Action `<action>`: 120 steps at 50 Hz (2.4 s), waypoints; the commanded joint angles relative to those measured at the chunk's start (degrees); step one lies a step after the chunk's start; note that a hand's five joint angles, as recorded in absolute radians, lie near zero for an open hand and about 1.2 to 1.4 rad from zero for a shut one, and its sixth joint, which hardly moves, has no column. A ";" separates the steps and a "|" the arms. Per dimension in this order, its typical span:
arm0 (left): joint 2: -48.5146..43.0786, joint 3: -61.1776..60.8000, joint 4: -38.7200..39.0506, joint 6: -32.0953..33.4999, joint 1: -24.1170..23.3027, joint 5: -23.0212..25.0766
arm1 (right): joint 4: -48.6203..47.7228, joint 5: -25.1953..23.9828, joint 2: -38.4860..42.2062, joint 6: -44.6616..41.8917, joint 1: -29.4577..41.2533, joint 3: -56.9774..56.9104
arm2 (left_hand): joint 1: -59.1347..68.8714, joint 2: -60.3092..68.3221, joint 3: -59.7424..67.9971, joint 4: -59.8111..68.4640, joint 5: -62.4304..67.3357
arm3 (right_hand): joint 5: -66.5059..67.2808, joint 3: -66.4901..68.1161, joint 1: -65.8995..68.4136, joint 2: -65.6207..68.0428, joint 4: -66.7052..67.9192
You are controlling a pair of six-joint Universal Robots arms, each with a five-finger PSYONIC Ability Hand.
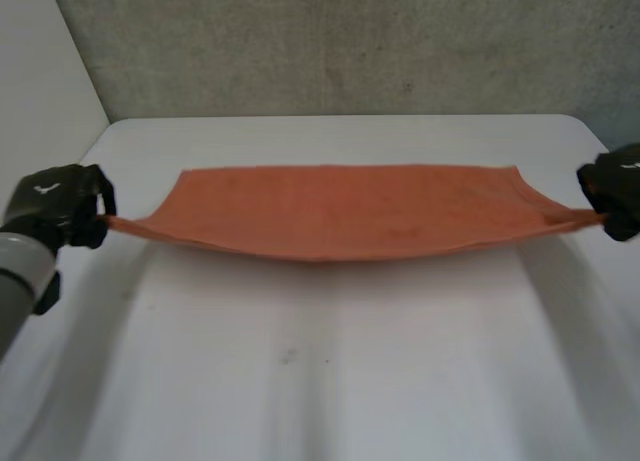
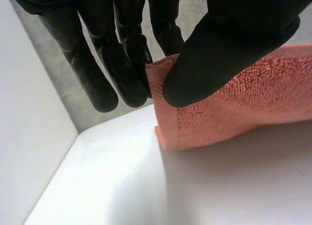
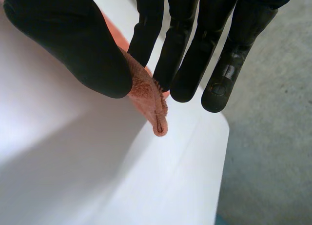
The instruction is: Fold the laundry
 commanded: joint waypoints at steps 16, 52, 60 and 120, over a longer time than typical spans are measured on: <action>-9.63 5.89 -1.56 0.07 0.02 5.98 | -5.69 -0.82 14.53 -5.55 1.88 -5.14 | 12.14 10.19 10.23 10.22 10.84 | 13.21 11.90 23.40 12.36 11.75; -46.84 44.94 14.52 0.07 -8.16 2.38 | -30.67 13.68 45.23 -4.13 10.59 -33.72 | -46.75 -48.70 -48.65 -48.67 -48.05 | -56.79 -58.10 -46.60 -57.64 -58.25; -40.18 37.65 20.78 0.07 -10.45 4.13 | -31.29 16.41 35.50 5.15 11.66 -28.29 | -57.86 -59.81 -59.77 -59.78 -59.16 | -56.79 -58.10 -46.60 -57.64 -58.25; -5.36 -4.46 20.87 -0.73 -11.15 -2.81 | -30.84 10.67 28.00 0.28 -8.47 -7.86 | -57.86 -59.81 -59.77 -59.78 -59.16 | 13.21 11.90 23.40 12.36 11.75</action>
